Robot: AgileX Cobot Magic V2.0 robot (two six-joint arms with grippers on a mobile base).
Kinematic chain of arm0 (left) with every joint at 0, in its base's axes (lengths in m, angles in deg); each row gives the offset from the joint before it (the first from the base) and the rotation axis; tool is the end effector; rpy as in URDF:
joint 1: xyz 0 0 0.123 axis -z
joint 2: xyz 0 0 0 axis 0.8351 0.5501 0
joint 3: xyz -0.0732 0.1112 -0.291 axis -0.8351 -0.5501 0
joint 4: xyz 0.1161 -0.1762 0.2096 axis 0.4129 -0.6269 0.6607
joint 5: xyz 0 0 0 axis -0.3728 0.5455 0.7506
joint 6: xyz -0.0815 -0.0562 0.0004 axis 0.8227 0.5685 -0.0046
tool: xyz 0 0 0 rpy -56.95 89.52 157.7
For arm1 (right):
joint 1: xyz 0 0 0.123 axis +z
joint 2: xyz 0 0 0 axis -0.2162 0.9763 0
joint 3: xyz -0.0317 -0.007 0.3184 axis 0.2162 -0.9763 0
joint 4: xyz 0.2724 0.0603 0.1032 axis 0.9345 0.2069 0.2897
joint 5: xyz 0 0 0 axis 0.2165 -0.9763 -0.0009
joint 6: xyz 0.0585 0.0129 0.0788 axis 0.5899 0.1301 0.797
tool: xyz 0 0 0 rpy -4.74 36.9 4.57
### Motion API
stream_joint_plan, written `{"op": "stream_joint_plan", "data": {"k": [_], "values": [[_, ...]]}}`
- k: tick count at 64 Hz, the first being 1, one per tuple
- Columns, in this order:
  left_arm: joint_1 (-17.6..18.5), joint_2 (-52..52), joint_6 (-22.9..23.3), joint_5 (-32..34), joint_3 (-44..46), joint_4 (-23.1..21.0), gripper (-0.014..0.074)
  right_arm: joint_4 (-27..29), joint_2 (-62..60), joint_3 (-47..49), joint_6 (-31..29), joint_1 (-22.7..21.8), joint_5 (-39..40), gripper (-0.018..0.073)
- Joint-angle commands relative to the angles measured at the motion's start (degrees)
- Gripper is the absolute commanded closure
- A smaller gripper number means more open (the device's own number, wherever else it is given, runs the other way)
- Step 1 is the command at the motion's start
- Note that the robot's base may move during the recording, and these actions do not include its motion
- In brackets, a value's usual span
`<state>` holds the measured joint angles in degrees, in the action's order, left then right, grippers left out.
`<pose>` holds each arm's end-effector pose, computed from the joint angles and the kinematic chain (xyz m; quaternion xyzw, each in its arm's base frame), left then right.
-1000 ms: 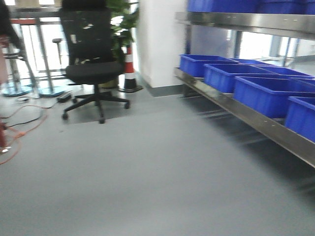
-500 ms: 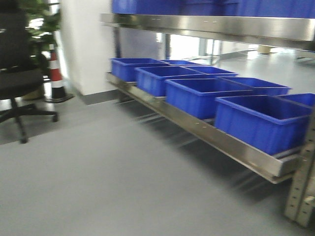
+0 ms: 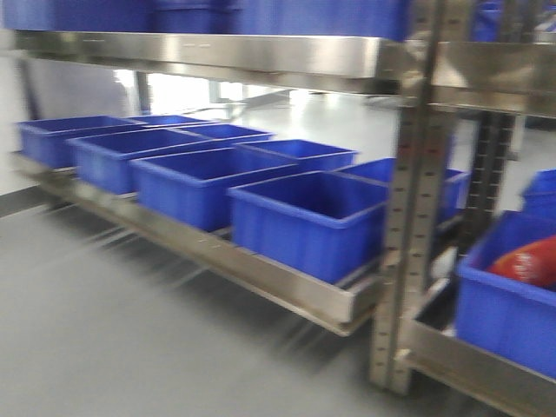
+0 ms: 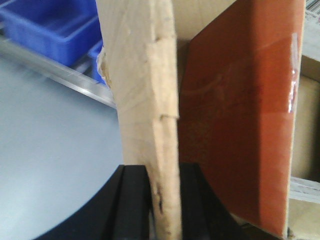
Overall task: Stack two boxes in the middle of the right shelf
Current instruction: 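Drive holding the boxes to the steel shelf with blue bins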
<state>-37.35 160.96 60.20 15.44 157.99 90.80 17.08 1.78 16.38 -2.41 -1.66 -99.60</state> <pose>0.3156 -0.1078 0.5830 0.0542 0.8855 -0.1122 0.4476 0.2928 0.0826 0.5630 -0.1538 0.8518 0.1573 0.4755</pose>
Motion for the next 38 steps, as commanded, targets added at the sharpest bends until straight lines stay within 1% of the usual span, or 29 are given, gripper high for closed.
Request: {"op": "stream_joint_plan", "data": {"k": [1, 38], "values": [[-0.3, -0.7, -0.1, 3.5, 0.9, -0.6, 0.0708, 1.0, -0.7, 0.7, -0.8, -0.4, 2.1, 0.0715], [-0.3, -0.7, -0.1, 3.5, 0.9, -0.6, 0.0708, 1.0, -0.7, 0.7, -0.8, -0.4, 2.1, 0.0715]]}}
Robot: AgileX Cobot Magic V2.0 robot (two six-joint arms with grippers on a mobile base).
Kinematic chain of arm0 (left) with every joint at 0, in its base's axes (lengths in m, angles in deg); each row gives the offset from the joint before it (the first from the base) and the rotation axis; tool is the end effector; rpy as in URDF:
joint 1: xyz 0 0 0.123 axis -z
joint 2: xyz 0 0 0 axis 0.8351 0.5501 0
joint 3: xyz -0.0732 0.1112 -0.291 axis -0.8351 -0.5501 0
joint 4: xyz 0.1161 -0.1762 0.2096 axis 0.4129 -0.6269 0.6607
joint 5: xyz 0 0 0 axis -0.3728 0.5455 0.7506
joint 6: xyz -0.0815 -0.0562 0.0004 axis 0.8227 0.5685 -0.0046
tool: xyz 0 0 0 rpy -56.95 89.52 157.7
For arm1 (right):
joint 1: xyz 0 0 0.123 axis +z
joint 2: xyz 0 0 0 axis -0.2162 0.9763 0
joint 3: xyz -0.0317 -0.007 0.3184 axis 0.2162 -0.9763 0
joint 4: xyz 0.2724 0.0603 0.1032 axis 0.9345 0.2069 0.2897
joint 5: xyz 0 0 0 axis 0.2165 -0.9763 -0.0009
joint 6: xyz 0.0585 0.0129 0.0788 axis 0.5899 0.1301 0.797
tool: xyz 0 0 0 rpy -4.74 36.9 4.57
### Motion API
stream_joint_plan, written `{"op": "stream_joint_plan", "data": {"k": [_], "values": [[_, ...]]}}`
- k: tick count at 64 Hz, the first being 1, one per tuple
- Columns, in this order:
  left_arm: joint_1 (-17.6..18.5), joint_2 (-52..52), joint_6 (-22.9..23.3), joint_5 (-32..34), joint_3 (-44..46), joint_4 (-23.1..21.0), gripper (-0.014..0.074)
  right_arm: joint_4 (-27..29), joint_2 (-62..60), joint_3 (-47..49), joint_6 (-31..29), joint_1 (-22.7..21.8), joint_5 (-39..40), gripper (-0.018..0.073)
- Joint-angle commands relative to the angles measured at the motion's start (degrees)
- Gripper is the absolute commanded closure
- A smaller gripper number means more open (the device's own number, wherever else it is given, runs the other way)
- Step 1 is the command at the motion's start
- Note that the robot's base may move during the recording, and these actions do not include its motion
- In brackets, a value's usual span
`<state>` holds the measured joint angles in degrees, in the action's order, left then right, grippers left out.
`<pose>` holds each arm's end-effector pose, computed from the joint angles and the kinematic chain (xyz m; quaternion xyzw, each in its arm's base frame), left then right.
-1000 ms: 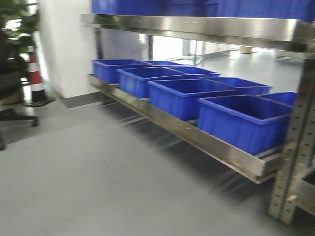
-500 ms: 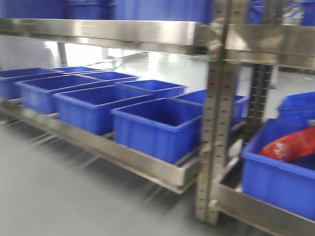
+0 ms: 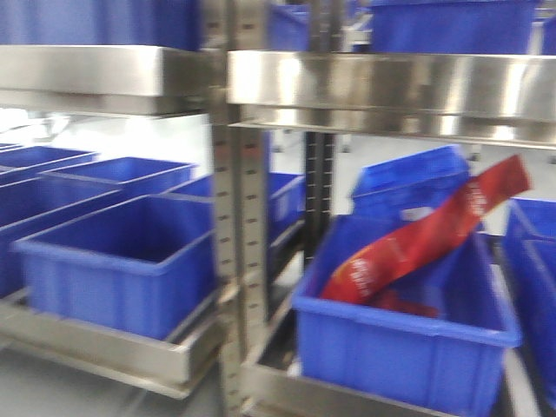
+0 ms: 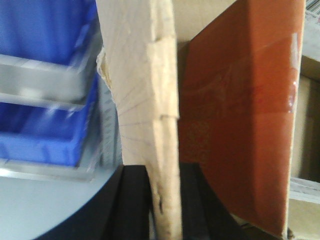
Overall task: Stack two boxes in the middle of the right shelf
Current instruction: 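Drive holding the boxes to the steel shelf with blue bins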
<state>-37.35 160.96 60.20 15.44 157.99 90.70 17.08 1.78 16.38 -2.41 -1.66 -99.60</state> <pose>0.3155 -0.1079 0.5830 0.0544 0.8855 -0.1131 0.4474 0.2928 0.0826 0.5630 -0.1538 0.8518 0.1573 0.4755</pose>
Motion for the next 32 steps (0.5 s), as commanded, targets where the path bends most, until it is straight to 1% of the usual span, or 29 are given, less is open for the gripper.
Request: {"op": "stream_joint_plan", "data": {"k": [1, 32], "values": [[-0.3, -0.7, -0.1, 3.5, 0.9, -0.5, 0.0708, 1.0, -0.7, 0.7, -0.8, -0.4, 2.1, 0.0715], [-0.3, -0.7, -0.1, 3.5, 0.9, -0.5, 0.0708, 1.0, -0.7, 0.7, -0.8, -0.4, 2.3, 0.0715]]}}
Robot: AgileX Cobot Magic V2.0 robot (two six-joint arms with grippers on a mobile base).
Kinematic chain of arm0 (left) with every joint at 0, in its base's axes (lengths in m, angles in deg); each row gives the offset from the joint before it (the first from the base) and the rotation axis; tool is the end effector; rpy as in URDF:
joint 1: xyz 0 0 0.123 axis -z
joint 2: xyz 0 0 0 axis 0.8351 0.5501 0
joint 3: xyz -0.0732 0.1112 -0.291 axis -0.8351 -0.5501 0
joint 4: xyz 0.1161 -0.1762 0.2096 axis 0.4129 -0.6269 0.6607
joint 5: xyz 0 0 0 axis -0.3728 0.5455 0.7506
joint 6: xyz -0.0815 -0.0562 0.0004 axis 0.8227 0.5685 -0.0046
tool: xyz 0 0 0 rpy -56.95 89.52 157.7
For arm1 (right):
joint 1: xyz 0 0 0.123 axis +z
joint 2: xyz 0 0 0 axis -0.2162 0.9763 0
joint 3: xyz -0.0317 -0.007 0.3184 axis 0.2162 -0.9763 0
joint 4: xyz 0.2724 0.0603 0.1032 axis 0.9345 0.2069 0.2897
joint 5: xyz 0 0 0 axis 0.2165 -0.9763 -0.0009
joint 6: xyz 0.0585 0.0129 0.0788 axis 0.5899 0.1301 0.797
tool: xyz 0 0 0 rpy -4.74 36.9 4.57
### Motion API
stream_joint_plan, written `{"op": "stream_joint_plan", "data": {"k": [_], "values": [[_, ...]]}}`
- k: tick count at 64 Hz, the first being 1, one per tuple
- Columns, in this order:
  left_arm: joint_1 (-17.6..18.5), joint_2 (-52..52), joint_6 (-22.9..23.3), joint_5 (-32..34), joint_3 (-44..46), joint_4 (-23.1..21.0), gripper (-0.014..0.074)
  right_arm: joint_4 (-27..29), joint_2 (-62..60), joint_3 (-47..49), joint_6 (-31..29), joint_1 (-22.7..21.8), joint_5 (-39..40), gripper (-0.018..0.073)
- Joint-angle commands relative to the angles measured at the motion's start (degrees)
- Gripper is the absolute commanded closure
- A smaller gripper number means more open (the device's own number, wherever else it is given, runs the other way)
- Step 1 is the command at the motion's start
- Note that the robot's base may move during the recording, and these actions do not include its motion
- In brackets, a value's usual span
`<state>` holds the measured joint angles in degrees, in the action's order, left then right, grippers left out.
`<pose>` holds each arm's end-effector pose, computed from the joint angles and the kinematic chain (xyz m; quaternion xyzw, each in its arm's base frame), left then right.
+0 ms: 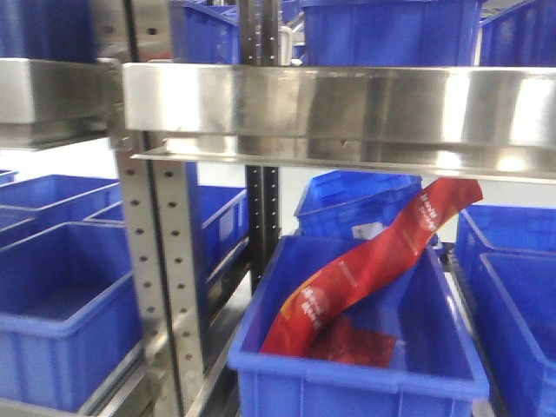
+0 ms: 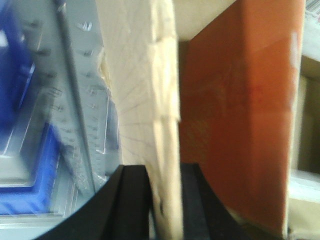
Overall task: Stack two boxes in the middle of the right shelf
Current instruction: 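Drive holding the boxes to the steel shelf with blue bins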
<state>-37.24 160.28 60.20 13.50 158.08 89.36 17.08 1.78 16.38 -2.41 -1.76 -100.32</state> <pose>0.3074 -0.1081 0.5846 0.0578 0.8900 -0.1221 0.4355 0.2922 0.0821 0.5620 -0.1545 0.8547 0.1568 0.4702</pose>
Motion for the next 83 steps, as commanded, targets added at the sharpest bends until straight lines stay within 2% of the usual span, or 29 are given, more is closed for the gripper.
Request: {"op": "stream_joint_plan", "data": {"k": [1, 83], "values": [[-0.4, 0.0, -0.1, 5.4, 0.8, 0.9, 0.0708, 1.0, -0.7, 0.7, -0.8, -0.3, 3.0, 0.0715], [-0.4, 0.0, -0.1, 5.4, 0.8, 0.9, 0.0708, 1.0, -0.2, 0.7, -0.8, -0.3, 3.0, 0.0715]]}}
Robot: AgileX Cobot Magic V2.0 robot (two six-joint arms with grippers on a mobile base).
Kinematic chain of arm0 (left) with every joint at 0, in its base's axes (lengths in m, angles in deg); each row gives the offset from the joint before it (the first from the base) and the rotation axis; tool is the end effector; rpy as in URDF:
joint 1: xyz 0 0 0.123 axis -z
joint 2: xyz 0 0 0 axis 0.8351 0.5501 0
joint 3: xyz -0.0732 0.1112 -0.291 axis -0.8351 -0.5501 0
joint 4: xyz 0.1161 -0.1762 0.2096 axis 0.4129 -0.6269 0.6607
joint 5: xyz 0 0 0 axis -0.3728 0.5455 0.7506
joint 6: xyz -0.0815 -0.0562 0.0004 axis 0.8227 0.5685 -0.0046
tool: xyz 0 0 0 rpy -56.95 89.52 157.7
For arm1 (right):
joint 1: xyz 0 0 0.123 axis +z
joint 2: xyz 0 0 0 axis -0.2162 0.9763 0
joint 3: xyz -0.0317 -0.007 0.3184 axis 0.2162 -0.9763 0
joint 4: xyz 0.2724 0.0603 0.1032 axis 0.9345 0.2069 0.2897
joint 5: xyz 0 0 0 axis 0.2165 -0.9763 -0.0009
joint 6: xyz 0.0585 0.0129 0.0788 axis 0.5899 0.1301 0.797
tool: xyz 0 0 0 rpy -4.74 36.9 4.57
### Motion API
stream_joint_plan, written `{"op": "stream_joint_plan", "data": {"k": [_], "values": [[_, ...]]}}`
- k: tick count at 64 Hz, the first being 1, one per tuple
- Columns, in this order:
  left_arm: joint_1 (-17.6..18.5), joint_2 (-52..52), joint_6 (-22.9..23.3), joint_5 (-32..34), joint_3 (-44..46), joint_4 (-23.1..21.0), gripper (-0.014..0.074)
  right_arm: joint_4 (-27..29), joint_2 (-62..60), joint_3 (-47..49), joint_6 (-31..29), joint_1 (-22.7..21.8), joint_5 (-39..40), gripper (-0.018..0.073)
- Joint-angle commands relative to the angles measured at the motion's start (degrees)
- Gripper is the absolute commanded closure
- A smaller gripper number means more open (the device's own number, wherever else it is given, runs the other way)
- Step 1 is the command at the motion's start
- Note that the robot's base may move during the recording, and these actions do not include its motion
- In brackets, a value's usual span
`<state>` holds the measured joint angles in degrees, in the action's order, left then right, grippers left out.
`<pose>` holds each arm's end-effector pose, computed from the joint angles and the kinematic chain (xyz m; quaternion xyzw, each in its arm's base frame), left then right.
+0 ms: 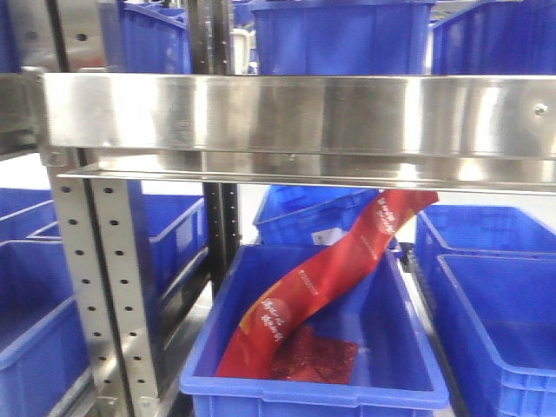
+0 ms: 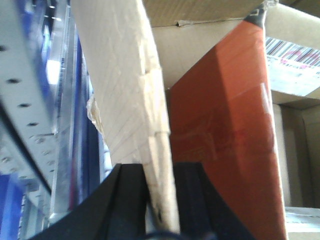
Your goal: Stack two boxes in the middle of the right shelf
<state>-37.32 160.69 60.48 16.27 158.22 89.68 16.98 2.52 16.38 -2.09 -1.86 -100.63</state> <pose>0.3131 -0.1091 0.5869 0.0538 0.8801 -0.1255 0.4546 0.2977 0.0825 0.5576 -0.1515 0.8597 0.1567 0.4620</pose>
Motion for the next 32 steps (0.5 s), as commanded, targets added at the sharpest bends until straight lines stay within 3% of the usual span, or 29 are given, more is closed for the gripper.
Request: {"op": "stream_joint_plan", "data": {"k": [1, 32], "values": [[-0.3, -0.4, -0.4, 2.6, 0.6, 0.6, 0.0708, 1.1, -1.0, 0.7, -1.1, -0.2, 3.3, 0.0715], [-0.3, -0.4, -0.4, 2.6, 0.6, 0.6, 0.0708, 1.1, -1.0, 0.7, -1.1, -0.2, 3.3, 0.0715]]}}
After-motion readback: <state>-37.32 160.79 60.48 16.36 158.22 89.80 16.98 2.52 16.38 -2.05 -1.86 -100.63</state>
